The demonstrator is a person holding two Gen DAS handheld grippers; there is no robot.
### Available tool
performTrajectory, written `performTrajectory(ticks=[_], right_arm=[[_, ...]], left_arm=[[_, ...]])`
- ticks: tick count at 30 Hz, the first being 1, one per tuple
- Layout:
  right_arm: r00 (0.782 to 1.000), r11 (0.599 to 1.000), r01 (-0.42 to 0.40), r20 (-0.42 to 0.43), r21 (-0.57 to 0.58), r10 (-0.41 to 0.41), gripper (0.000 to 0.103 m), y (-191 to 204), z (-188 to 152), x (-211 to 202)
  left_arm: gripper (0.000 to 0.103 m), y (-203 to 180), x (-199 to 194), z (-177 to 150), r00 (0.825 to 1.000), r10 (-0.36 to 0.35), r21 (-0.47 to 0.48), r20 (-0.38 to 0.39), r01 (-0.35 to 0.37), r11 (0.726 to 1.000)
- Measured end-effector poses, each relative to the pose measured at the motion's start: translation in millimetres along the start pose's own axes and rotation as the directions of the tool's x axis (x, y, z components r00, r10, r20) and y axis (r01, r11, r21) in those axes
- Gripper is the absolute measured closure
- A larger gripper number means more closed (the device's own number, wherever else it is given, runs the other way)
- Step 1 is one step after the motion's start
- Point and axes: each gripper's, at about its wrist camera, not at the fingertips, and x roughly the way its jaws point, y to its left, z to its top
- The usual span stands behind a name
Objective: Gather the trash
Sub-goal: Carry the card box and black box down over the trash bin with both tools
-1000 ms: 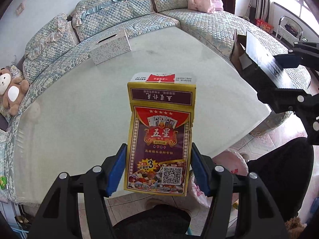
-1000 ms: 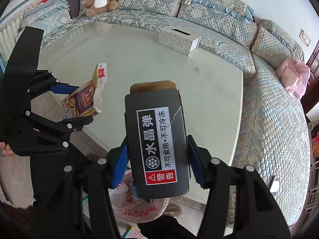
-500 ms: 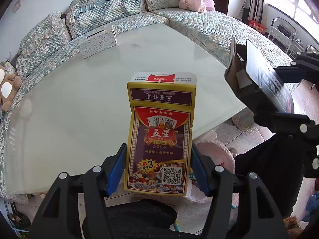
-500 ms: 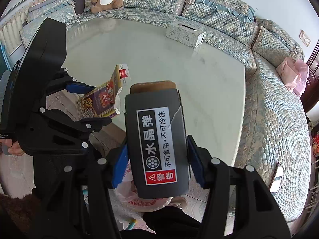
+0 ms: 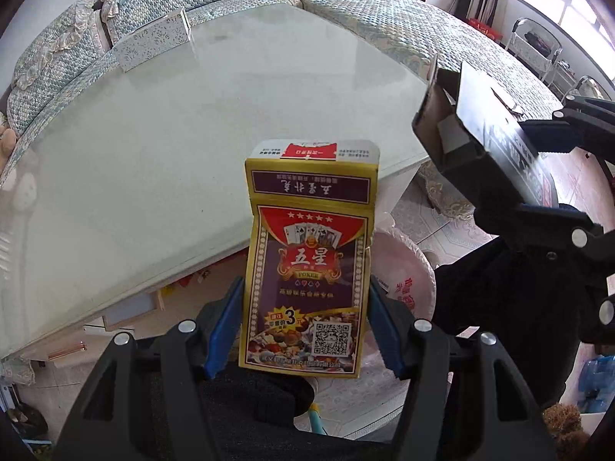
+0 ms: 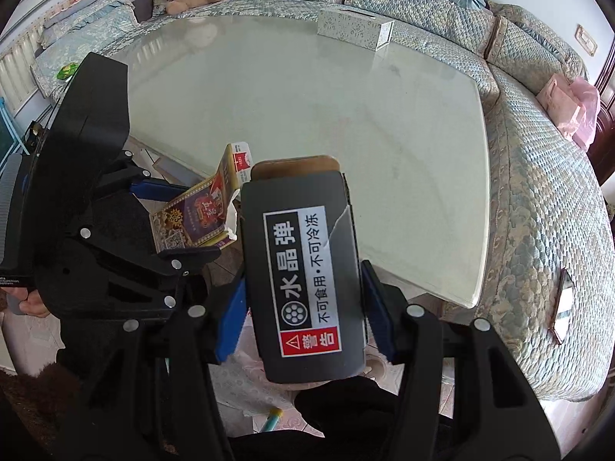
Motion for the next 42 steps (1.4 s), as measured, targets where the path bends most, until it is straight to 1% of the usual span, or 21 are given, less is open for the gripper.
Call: performTrajectory(ticks=[3,5,9,14,18,22,27,31,34,38,42], right_arm=[[1.0,1.0,-0.005,-0.022,0.02,0.006,0.048,-4.3,-12.1,10.6],[0.999,1.0,0.009,-0.036,0.02,-0.009,0.048,-5.3,-18.8,17.3],[0.998,0.999,0.017,-0.06,0.033,-0.015,0.048,-9.6,-30.7,32.4],[0.996,0.996,-0.001,-0.089,0.089,0.009,0.048,-14.0,-46.3,59.3],[0.993,0.995,-0.001,-0.12,0.102,0.013,0.048,-13.5,-57.3,80.0],[0.99,0.994,0.003,-0.142,0.106,0.012,0.048,-13.6,-66.5,99.0],[0.984,0.991,0.001,-0.179,0.137,0.023,0.048,-19.6,-76.6,123.7],[0.976,0.984,-0.009,-0.212,0.178,0.048,0.048,-24.0,-84.8,144.4],[0.97,0.978,-0.014,-0.234,0.207,0.064,0.048,-30.5,-88.5,160.1],[0.961,0.972,-0.02,-0.263,0.233,0.082,0.048,-36.0,-91.9,179.7],[0.956,0.971,-0.008,-0.282,0.241,0.078,0.048,-37.9,-91.9,191.9]], left_arm=[[0.043,-8.0,14.5,-8.5,1.0,-0.016,-0.002,-0.018,0.016,1.0],[0.043,-13.5,25.0,-13.1,0.999,-0.016,0.001,-0.029,0.016,1.0],[0.043,-20.4,48.4,-19.6,0.997,-0.051,-0.009,-0.065,0.05,0.999],[0.043,-28.7,84.0,-28.4,0.989,-0.085,-0.024,-0.12,0.083,0.996],[0.043,-31.1,110.3,-33.8,0.981,-0.109,-0.039,-0.159,0.105,0.994],[0.043,-32.7,138.3,-34.1,0.967,-0.143,-0.07,-0.209,0.131,0.989],[0.043,-34.2,168.2,-38.1,0.954,-0.151,-0.077,-0.261,0.135,0.988],[0.043,-27.9,187.8,-44.5,0.934,-0.184,-0.105,-0.306,0.159,0.982],[0.043,-28.7,201.3,-48.0,0.924,-0.2,-0.113,-0.326,0.172,0.979],[0.043,-29.3,216.5,-50.1,0.906,-0.229,-0.139,-0.356,0.191,0.972],[0.043,-29.3,227.8,-51.7,0.891,-0.251,-0.168,-0.377,0.201,0.965]])
